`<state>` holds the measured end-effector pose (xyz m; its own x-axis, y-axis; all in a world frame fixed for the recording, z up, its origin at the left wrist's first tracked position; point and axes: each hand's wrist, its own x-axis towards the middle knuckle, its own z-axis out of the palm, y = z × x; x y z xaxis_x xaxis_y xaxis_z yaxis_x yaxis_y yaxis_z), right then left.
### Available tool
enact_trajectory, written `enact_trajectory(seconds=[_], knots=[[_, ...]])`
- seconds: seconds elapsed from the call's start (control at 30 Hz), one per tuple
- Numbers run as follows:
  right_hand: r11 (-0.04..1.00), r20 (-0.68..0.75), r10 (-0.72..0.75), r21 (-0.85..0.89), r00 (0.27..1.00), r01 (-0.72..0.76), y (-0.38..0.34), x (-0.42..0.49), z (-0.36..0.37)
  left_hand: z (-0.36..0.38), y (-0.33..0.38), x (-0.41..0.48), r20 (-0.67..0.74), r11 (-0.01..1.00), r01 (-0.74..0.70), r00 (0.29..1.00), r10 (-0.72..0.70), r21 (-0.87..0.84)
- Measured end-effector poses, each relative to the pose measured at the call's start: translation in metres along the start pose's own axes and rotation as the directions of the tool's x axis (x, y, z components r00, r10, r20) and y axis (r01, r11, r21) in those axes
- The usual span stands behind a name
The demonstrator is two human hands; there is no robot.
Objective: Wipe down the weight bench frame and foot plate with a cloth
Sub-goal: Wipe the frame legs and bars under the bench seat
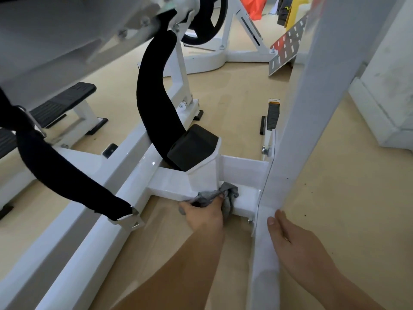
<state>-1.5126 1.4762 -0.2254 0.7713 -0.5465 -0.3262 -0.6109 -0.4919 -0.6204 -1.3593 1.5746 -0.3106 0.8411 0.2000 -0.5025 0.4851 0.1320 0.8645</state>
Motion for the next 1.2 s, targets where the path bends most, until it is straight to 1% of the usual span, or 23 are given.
enact_trajectory(seconds=[0.03, 0.1, 0.13, 0.17, 0.23, 0.27, 0.3, 0.37, 0.4, 0.47, 0.5, 0.6, 0.63, 0.7, 0.73, 0.83, 0.9, 0.97, 1.03, 1.1, 1.2], knots=[[1.0, 0.01, 0.003, 0.011, 1.0, -0.003, 0.0, 0.001, 0.001, 0.0, 0.002, -0.004, -0.014, 0.999, -0.02, 1.0, 0.021, 0.035], [1.0, 0.021, 0.014, 0.024, 1.0, -0.014, 0.001, 0.001, 0.005, 0.012, -0.005, -0.022, -0.014, 0.971, 0.042, 0.999, -0.04, 0.234], [0.999, 0.017, 0.013, 0.034, 1.0, -0.014, 0.002, 0.002, 0.006, 0.019, -0.011, -0.034, 0.037, 0.94, 0.08, 0.995, -0.098, 0.331], [0.999, 0.007, 0.004, 0.046, 1.0, -0.005, 0.003, 0.002, 0.006, 0.027, -0.018, -0.045, 0.109, 0.923, 0.09, 0.984, -0.14, 0.375], [0.997, -0.006, -0.014, 0.072, 1.0, 0.015, 0.01, 0.004, 0.005, 0.039, -0.038, -0.044, 0.193, 0.922, 0.068, 0.969, -0.151, 0.382], [0.997, 0.003, -0.017, 0.08, 1.0, 0.016, 0.013, 0.004, 0.004, 0.041, -0.044, -0.038, 0.197, 0.922, 0.043, 0.972, -0.128, 0.386], [0.997, 0.022, -0.018, 0.077, 1.0, 0.017, 0.016, 0.004, 0.003, 0.039, -0.043, -0.034, 0.193, 0.926, 0.022, 0.976, -0.101, 0.377], [0.998, 0.061, -0.034, 0.053, 0.998, 0.03, 0.017, 0.002, 0.0, 0.024, -0.011, -0.044, 0.158, 0.925, 0.004, 0.985, -0.069, 0.379], [0.998, 0.073, -0.041, 0.047, 0.996, 0.038, 0.016, 0.002, -0.001, 0.019, -0.007, -0.043, 0.113, 0.917, -0.013, 0.993, -0.035, 0.399], [0.998, 0.078, -0.046, 0.039, 0.996, 0.043, 0.016, 0.005, -0.001, 0.016, -0.001, -0.049, 0.098, 0.89, -0.076, 0.995, 0.036, 0.45], [0.998, 0.078, -0.044, 0.041, 0.996, 0.041, 0.017, 0.005, 0.0, 0.019, -0.001, -0.058, 0.107, 0.883, -0.092, 0.993, 0.047, 0.46], [0.996, 0.076, -0.059, 0.07, 0.995, 0.053, 0.015, 0.004, 0.001, 0.026, -0.011, -0.072, 0.197, 0.854, -0.114, 0.98, 0.013, 0.508], [0.996, 0.09, -0.049, 0.083, 0.995, 0.042, 0.015, 0.005, -0.001, 0.021, -0.012, -0.069, 0.226, 0.851, -0.14, 0.974, 0.026, 0.506], [0.988, 0.145, -0.006, 0.153, 0.989, -0.016, 0.017, 0.006, -0.007, -0.002, -0.009, -0.069, 0.293, 0.88, -0.179, 0.955, 0.047, 0.44], [0.981, 0.157, -0.003, 0.192, 0.988, -0.028, 0.017, 0.005, -0.01, -0.016, -0.005, -0.071, 0.306, 0.897, -0.187, 0.95, 0.062, 0.401], [0.975, 0.105, -0.026, 0.221, 0.994, 0.002, 0.011, 0.001, -0.017, -0.04, 0.018, -0.086, 0.309, 0.912, -0.225, 0.944, 0.116, 0.343], [0.972, 0.066, -0.041, 0.233, 0.997, 0.025, 0.005, -0.002, -0.029, -0.03, 0.034, -0.101, 0.364, 0.903, -0.255, 0.924, 0.121, 0.345], [0.959, 0.057, -0.055, 0.28, 0.997, 0.037, -0.005, -0.004, -0.047, -0.019, 0.047, -0.119, 0.422, 0.903, -0.253, 0.902, 0.09, 0.347], [0.932, 0.058, -0.056, 0.362, 0.997, 0.031, -0.012, -0.009, -0.068, -0.014, 0.057, -0.137, 0.433, 0.915, -0.225, 0.899, 0.062, 0.335], [0.916, 0.042, -0.039, 0.4, 0.998, 0.019, -0.015, -0.02, -0.086, -0.01, 0.065, -0.151, 0.434, 0.934, -0.2, 0.899, 0.055, 0.297], [0.896, 0.016, -0.028, 0.444, 0.999, 0.018, -0.02, -0.027, -0.107, -0.002, 0.074, -0.162, 0.426, 0.946, -0.22, 0.899, 0.101, 0.24]])
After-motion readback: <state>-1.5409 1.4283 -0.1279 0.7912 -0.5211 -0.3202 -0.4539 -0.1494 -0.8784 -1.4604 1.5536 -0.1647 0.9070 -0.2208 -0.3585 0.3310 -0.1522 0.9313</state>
